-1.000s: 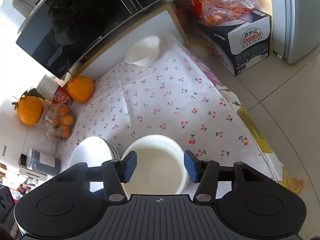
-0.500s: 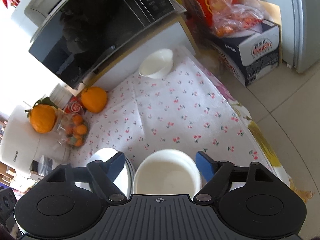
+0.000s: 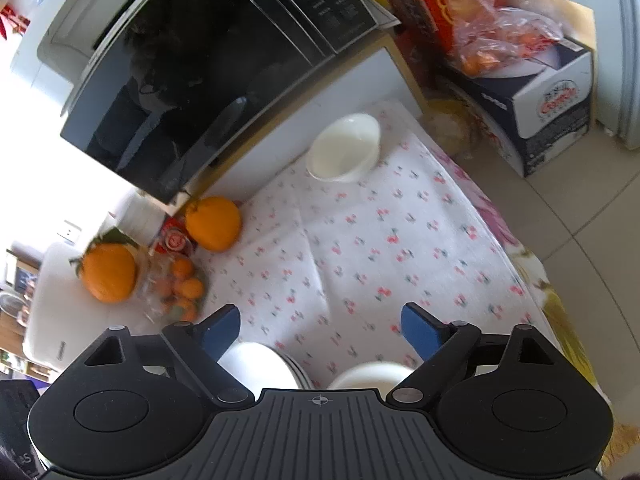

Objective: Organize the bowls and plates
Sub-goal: 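Move both tools to the small white bowl beside the microwave, then close both tools on the small white bowl rim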

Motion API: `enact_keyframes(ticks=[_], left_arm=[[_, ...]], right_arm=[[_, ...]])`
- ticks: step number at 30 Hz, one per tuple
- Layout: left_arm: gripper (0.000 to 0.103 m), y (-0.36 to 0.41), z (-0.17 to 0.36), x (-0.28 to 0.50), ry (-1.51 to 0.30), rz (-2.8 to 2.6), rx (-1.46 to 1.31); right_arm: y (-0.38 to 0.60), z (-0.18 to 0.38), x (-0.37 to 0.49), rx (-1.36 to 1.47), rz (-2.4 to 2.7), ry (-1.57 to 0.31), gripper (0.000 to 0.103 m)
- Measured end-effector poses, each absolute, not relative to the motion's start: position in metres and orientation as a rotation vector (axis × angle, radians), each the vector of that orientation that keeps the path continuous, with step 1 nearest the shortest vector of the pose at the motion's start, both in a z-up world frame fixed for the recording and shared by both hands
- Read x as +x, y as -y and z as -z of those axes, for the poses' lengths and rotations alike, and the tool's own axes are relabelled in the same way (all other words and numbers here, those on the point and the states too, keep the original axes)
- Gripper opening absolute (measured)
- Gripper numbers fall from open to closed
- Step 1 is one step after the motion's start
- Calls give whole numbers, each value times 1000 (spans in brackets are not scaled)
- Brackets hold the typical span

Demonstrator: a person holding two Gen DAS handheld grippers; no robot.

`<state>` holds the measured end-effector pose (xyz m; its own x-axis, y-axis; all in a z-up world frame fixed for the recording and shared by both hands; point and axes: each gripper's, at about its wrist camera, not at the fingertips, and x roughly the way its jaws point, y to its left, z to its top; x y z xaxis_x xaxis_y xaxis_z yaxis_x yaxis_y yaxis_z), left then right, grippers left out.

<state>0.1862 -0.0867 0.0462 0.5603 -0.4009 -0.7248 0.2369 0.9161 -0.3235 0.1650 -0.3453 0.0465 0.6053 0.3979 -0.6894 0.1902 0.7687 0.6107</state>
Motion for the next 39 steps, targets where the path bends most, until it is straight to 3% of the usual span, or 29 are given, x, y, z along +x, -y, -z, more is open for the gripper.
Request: enact_keyframes(ticks=[12,29,34,39], left_arm=[[102,93,-45,257,-879,304,-162],[102,111,15,341,-899,256,-162],[94,116,31,361,-882,295,-223],[75,124,44,373,-878,347,-326]], right_arm=[[372,-35,240,795,-83,-928,92],[382,33,318,861,-22,-959,92],[384,54,337,948,-32,-920,92],[387,71,351,991,-9,-875,90]])
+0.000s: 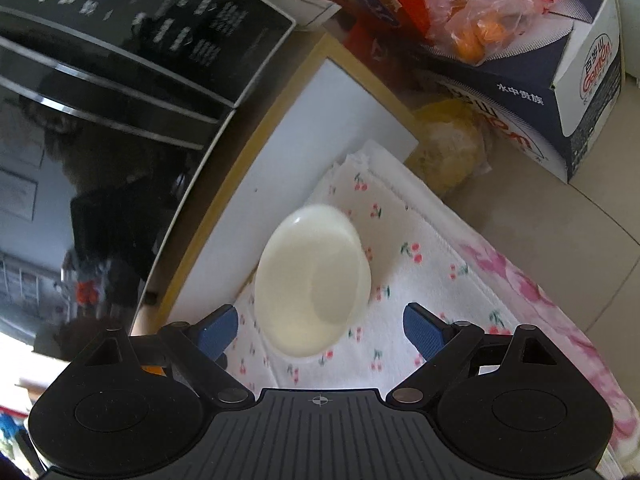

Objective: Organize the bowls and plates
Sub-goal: 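Close both tools on the small white bowl rim, then lift the small white bowl and carry it to the bowl stack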

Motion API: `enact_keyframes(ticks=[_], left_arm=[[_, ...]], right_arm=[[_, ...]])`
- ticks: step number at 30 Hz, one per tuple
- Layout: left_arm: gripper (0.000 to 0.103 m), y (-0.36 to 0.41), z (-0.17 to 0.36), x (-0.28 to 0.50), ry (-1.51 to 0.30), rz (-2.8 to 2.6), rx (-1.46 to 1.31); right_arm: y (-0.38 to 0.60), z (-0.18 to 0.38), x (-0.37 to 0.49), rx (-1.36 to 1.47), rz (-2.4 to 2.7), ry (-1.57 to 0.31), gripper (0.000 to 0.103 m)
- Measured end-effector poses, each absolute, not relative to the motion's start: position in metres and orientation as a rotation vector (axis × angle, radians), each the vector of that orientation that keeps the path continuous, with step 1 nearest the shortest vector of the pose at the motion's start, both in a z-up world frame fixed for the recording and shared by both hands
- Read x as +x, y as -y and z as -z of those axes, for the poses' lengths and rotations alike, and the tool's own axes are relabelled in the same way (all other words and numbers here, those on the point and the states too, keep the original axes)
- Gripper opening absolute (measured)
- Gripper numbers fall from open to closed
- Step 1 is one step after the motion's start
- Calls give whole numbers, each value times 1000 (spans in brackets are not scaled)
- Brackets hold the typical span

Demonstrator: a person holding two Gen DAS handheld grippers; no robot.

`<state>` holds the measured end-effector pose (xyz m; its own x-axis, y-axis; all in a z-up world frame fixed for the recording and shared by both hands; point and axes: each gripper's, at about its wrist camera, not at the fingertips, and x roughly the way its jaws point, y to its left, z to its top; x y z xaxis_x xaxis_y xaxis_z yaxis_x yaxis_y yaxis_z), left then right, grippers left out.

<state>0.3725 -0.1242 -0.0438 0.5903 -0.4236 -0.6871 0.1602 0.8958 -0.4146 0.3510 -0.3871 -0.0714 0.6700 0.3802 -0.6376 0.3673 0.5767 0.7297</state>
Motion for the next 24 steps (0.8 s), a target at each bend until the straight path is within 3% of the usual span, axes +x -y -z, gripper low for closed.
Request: enact_keyframes(ticks=[3,8,11,14,17,20,24], left_arm=[[60,131,50,376,-872,370,-359],[43,141,58,380,-891,407,-398],[32,143,59,382,-895,419,-415],[20,143,60,384,-905,413,-407],[15,144,63,384,-917,416,-401],[8,147,65,384,-923,428,-388],[7,151,64,383,-921,432,-364]], right_arm=[[389,80,359,985,10,-868,74],[393,90,365,988,31,-859,44],[393,95,367,980,43,-858,33],[392,99,368,975,42,-855,23],[389,101,371,954,39,-860,14],[386,101,372,927,32,-865,12],[384,99,371,910,30,-869,10]])
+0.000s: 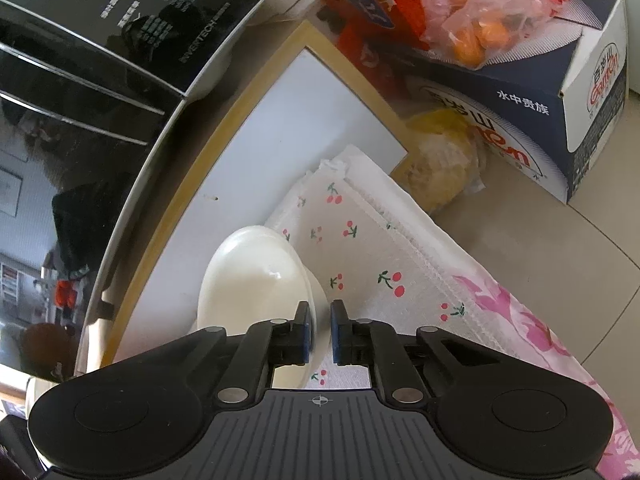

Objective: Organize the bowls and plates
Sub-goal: 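Lift the small white bowl and carry it to the bowl stack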

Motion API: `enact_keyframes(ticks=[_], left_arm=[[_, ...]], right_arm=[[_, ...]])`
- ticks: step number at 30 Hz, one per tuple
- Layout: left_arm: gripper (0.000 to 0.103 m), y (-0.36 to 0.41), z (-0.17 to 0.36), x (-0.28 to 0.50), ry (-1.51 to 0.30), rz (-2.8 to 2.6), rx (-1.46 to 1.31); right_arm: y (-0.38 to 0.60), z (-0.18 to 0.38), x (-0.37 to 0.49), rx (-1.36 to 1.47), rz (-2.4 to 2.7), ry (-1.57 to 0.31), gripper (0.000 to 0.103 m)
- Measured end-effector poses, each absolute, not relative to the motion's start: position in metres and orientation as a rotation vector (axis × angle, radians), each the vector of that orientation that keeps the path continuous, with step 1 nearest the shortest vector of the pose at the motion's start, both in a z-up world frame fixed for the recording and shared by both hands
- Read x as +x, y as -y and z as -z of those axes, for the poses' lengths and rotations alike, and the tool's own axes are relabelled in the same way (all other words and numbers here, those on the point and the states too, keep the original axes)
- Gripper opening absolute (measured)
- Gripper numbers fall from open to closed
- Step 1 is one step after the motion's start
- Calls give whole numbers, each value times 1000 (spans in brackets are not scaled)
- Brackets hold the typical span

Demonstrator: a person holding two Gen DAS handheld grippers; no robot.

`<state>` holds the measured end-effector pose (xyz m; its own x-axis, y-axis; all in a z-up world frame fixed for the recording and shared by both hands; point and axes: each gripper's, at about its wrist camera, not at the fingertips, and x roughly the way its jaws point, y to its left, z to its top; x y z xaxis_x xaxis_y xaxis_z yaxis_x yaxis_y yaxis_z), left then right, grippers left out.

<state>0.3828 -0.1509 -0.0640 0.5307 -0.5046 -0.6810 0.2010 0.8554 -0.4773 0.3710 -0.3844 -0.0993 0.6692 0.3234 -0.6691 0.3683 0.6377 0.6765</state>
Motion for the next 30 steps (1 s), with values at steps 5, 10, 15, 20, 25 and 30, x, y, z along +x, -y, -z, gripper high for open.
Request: enact_keyframes(ticks=[5,10,15,20,25,30], left_arm=[[7,152,63,382,-913,439,-362],[7,146,54,378,-908,439,-380],[7,136,37,368,-888,444,-389],[7,124,13,354,-858,444,-392],[7,113,-9,336,-835,445,-393],[7,102,-27,317,-823,444,-404]], right_arm=[[385,95,369,911,27,-868,10],[382,86,365,908,21,-862,9],[376,68,358,903,8,-853,9],[369,40,346,892,-6,-834,10],[360,10,330,880,-21,-816,10],[349,-16,310,865,-32,-810,10]])
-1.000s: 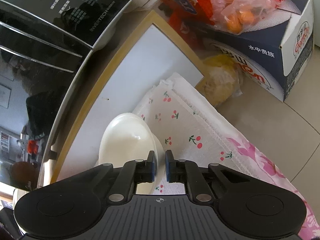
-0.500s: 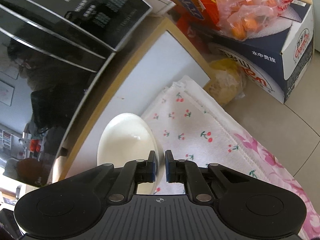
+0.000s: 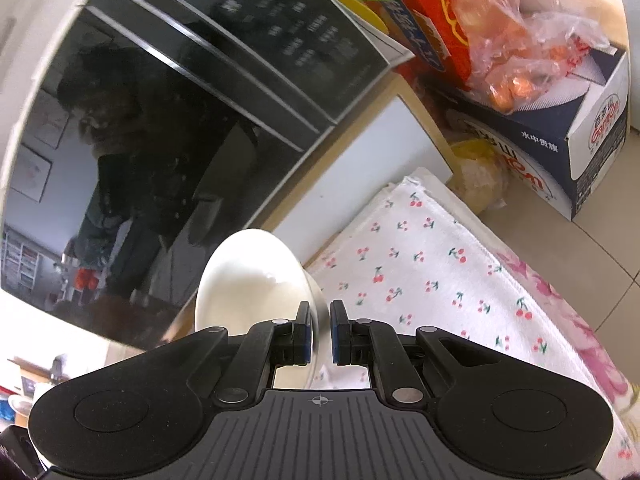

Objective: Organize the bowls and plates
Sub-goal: 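Lift the small white bowl and carry it to the bowl stack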

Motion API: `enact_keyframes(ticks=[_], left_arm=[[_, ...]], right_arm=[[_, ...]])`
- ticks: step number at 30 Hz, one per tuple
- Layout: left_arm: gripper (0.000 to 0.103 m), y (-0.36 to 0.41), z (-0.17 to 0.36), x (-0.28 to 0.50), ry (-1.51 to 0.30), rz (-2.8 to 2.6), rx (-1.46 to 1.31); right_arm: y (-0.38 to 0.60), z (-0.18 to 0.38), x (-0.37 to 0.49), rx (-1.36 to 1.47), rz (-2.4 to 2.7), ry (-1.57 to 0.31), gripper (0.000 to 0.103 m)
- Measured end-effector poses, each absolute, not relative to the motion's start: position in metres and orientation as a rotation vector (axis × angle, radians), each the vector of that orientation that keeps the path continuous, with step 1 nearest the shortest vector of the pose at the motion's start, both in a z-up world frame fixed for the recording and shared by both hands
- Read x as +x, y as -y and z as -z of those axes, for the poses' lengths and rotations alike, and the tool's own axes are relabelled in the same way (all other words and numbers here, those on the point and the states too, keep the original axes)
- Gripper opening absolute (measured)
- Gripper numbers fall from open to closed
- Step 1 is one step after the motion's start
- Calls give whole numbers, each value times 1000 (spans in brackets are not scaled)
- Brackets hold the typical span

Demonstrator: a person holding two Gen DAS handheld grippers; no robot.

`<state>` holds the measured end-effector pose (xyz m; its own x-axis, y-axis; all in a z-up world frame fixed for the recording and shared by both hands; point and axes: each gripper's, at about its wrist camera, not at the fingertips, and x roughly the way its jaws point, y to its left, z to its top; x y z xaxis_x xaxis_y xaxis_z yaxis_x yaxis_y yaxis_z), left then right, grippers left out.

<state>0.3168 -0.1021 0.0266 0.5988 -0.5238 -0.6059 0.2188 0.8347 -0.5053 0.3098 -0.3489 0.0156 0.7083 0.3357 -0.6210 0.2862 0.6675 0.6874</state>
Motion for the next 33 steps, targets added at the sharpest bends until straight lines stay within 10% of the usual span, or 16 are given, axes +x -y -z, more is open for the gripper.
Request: enact_keyframes(ticks=[33], left_arm=[[8,48,-36,170,-894,429,-471]], right_arm=[[294,-38,152,834,-59,-890,11]])
